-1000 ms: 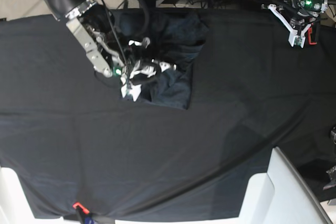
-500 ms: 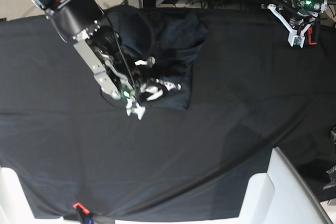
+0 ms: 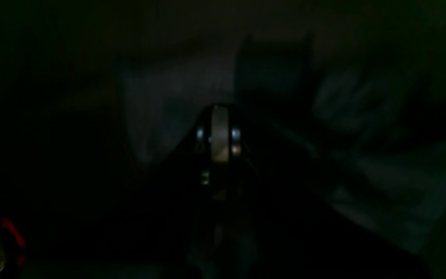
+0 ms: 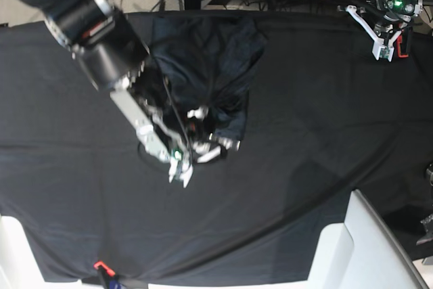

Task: Fold the T-shirt properly
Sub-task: 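Adjust the bundle's edge with the right gripper, tucking loose fabric, then press the right gripper along the bundle's edge, then lift it away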

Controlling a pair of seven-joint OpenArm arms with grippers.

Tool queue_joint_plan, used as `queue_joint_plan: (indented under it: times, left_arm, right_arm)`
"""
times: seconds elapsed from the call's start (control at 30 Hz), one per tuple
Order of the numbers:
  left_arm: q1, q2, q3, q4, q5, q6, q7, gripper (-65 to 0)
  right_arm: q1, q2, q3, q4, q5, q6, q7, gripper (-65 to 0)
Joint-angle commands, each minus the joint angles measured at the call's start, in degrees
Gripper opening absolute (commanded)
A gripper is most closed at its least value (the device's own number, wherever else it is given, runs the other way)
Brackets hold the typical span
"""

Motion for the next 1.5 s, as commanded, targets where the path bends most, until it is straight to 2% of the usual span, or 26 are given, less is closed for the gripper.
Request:
queue_joint_plan:
  times: [0.0,0.1,0.17,0.23,0.3,0.37,0.47,0.57,0.8,1.23,1.33,1.47]
  left_arm:
    - [0.22,-0.86,-0.43,0.64,0.17,0.17,-0.6,-65.0]
    - [0.22,-0.86,-0.43,0.64,0.17,0.17,-0.6,-65.0]
    - [0.22,-0.86,-0.43,0.64,0.17,0.17,-0.6,-65.0]
    - [0.22,-0.86,-0.43,0.64,0.17,0.17,-0.6,-65.0]
    - [0.22,-0.86,-0.43,0.64,0.17,0.17,-0.6,-65.0]
    - [0.22,-0.86,-0.43,0.64,0.17,0.17,-0.6,-65.0]
    - [0.22,-0.86,-0.34,0.64,0.17,0.17,-0.6,-65.0]
    - [0.22,-0.86,-0.17,0.64,0.17,0.17,-0.6,-65.0]
    - [0.13,-0.86,-0.08,1.17,0.17,0.17,-0.6,-65.0]
    - [0.13,-0.86,-0.08,1.17,0.17,0.17,-0.6,-65.0]
    - [0.13,-0.86,-0.08,1.17,0.17,0.17,-0.6,-65.0]
    - [0.13,-0.86,-0.08,1.17,0.17,0.17,-0.6,-65.0]
  right_arm:
    - [2.35,-1.38,0.12,0.02,0.3,1.83,0.9,-65.0]
    - [4.02,-1.99,0.21,-1.48,0.3,4.91,3.36,-65.0]
    - [4.55,-2.43,0.21,-1.3,0.3,5.08,3.97,-65.0]
    - [5.43,-2.43,0.12,-1.13,0.3,5.08,2.57,-65.0]
    - [5.52,-2.17,0.21,-0.69,0.3,4.91,-1.65,-65.0]
    - [3.67,0.12,0.39,2.92,0.3,2.71,-4.91,-65.0]
    - [-1.78,4.25,0.39,11.62,0.39,-2.04,-5.79,-65.0]
    - [-7.23,6.1,0.39,16.98,0.39,-3.09,-6.66,-65.0]
    - [-13.65,6.1,0.04,17.42,0.12,-3.09,-4.47,-65.0]
    - [-12.15,4.87,-0.05,19.44,0.03,-3.18,-4.73,-65.0]
    - [-12.24,4.6,0.04,22.43,0.3,-3.18,-7.1,-65.0]
    - [-12.24,2.05,0.04,20.94,0.03,-3.18,-8.07,-65.0]
